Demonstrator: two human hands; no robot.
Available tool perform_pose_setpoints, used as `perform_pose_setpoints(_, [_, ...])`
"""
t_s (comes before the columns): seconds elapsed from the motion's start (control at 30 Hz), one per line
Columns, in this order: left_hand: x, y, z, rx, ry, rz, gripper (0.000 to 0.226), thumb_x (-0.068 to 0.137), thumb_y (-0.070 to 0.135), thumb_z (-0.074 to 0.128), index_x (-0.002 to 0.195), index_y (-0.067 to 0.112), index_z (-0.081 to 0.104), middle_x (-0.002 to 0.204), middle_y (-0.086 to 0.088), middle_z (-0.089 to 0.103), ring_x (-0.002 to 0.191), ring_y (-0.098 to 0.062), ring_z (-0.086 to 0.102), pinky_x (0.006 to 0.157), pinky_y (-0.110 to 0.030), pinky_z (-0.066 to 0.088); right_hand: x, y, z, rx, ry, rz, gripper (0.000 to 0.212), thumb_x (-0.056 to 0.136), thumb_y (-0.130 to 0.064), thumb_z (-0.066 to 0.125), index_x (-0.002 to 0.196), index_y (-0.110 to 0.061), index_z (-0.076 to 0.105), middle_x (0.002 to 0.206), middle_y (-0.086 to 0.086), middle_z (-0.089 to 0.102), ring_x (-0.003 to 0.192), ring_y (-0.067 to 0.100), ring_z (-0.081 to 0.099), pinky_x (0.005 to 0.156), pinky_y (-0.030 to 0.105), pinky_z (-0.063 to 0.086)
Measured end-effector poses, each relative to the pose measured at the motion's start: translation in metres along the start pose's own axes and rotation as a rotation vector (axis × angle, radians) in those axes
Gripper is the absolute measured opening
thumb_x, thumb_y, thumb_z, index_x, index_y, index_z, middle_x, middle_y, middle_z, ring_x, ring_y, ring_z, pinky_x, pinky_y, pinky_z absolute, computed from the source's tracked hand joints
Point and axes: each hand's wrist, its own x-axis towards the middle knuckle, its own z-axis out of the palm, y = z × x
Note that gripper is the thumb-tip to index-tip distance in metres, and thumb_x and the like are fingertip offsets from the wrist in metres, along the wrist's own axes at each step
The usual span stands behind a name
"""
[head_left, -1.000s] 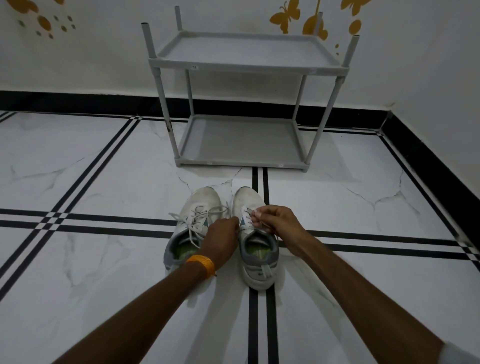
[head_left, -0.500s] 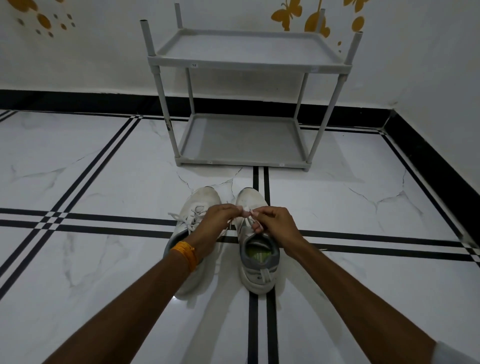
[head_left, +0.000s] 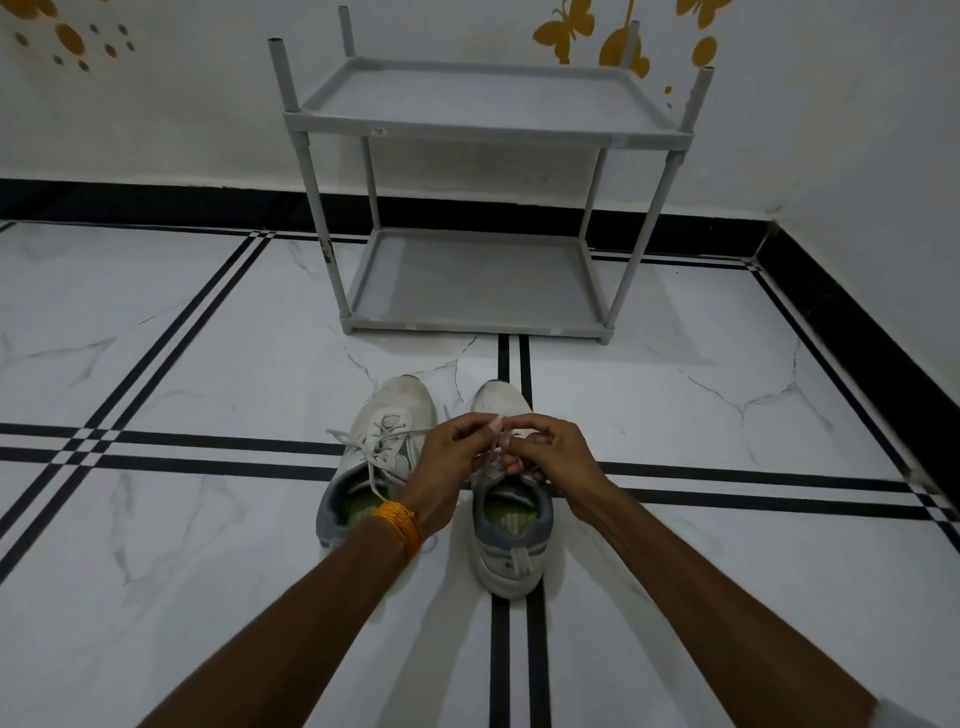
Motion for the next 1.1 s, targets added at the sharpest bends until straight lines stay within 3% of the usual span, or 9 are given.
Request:
perform_pose_setpoints(0.17, [0.002, -0.008, 0.002, 0.085, 0.059, 0.095, 0.018, 0.092, 0.013, 0.062, 0.105, 0.005, 0.072, 0.099, -0.02, 0.072, 0.095, -0.03, 0.069, 0.082, -0.033, 0.059, 0.005, 0.003, -0.001, -0.092, -0.056, 0.0, 0.025, 0.084, -0.009, 0.073, 0.108, -0.009, 0.068, 0.077, 0.017, 0.074, 0.062, 0.018, 0.07, 0.057, 0.02, 0.054])
perform_pose_setpoints(0.3, [0.0, -0.008, 0.007, 0.193, 0.048, 0.15, 0.021, 0.094, 0.015, 0.059, 0.108, 0.009, 0.073, 0.101, -0.006, 0.075, 0.096, -0.016, 0.069, 0.083, -0.023, 0.057, 0.006, 0.0, -0.005, -0.131, -0.113, -0.016, 0.025, 0.087, -0.008, 0.069, 0.111, -0.006, 0.066, 0.08, 0.02, 0.073, 0.063, 0.017, 0.07, 0.053, 0.017, 0.051])
perform_pose_setpoints(0.4, [0.002, -0.006, 0.006, 0.187, 0.044, 0.135, 0.021, 0.092, 0.01, 0.061, 0.108, 0.004, 0.073, 0.098, -0.007, 0.074, 0.088, -0.012, 0.069, 0.074, -0.016, 0.055, 0.007, -0.001, -0.007, -0.158, -0.143, -0.033, 0.027, 0.088, -0.007, 0.067, 0.114, -0.005, 0.065, 0.08, 0.019, 0.072, 0.063, 0.016, 0.07, 0.054, 0.016, 0.051])
perform_pose_setpoints(0.53, [0.006, -0.003, 0.002, 0.196, 0.06, 0.149, 0.017, 0.088, 0.005, 0.065, 0.102, 0.004, 0.075, 0.089, -0.008, 0.074, 0.083, -0.016, 0.07, 0.074, -0.018, 0.057, 0.009, -0.001, -0.008, -0.185, -0.182, -0.048, 0.029, 0.088, -0.005, 0.067, 0.116, -0.006, 0.064, 0.077, 0.017, 0.073, 0.064, 0.019, 0.07, 0.056, 0.017, 0.052])
perform_pose_setpoints(0.63, [0.005, -0.008, 0.007, 0.223, 0.2, 0.218, 0.015, 0.089, 0.007, 0.065, 0.1, 0.007, 0.075, 0.094, -0.01, 0.074, 0.088, -0.02, 0.07, 0.08, -0.028, 0.058, 0.01, -0.003, -0.008, -0.198, -0.198, -0.032, 0.031, 0.086, -0.01, 0.071, 0.116, -0.008, 0.063, 0.072, 0.009, 0.074, 0.065, 0.019, 0.07, 0.058, 0.02, 0.053])
perform_pose_setpoints(0.77, [0.002, -0.011, 0.013, 0.23, 0.218, 0.26, 0.015, 0.09, 0.007, 0.064, 0.101, 0.007, 0.074, 0.089, -0.01, 0.073, 0.08, -0.013, 0.068, 0.075, -0.019, 0.056, 0.012, -0.003, -0.008, -0.201, -0.208, -0.026, 0.029, 0.086, -0.009, 0.071, 0.114, -0.007, 0.063, 0.071, 0.009, 0.074, 0.065, 0.019, 0.071, 0.063, 0.025, 0.056])
perform_pose_setpoints(0.9, [0.004, -0.014, 0.012, 0.283, 0.216, 0.278, 0.015, 0.089, 0.009, 0.066, 0.102, 0.006, 0.073, 0.101, -0.004, 0.066, 0.089, -0.002, 0.062, 0.075, -0.007, 0.05, 0.012, -0.004, -0.009, -0.217, -0.221, -0.032, 0.025, 0.087, -0.005, 0.068, 0.112, -0.004, 0.064, 0.072, 0.008, 0.074, 0.065, 0.019, 0.07, 0.062, 0.024, 0.056])
perform_pose_setpoints(1.1, [0.009, -0.007, 0.01, 0.356, 0.154, 0.248, 0.013, 0.087, 0.009, 0.068, 0.097, 0.006, 0.076, 0.093, -0.004, 0.071, 0.081, -0.009, 0.065, 0.065, -0.005, 0.051, 0.013, -0.005, -0.008, -0.27, -0.203, -0.033, 0.029, 0.086, -0.004, 0.069, 0.114, -0.003, 0.063, 0.077, 0.014, 0.074, 0.068, 0.024, 0.071, 0.063, 0.024, 0.056])
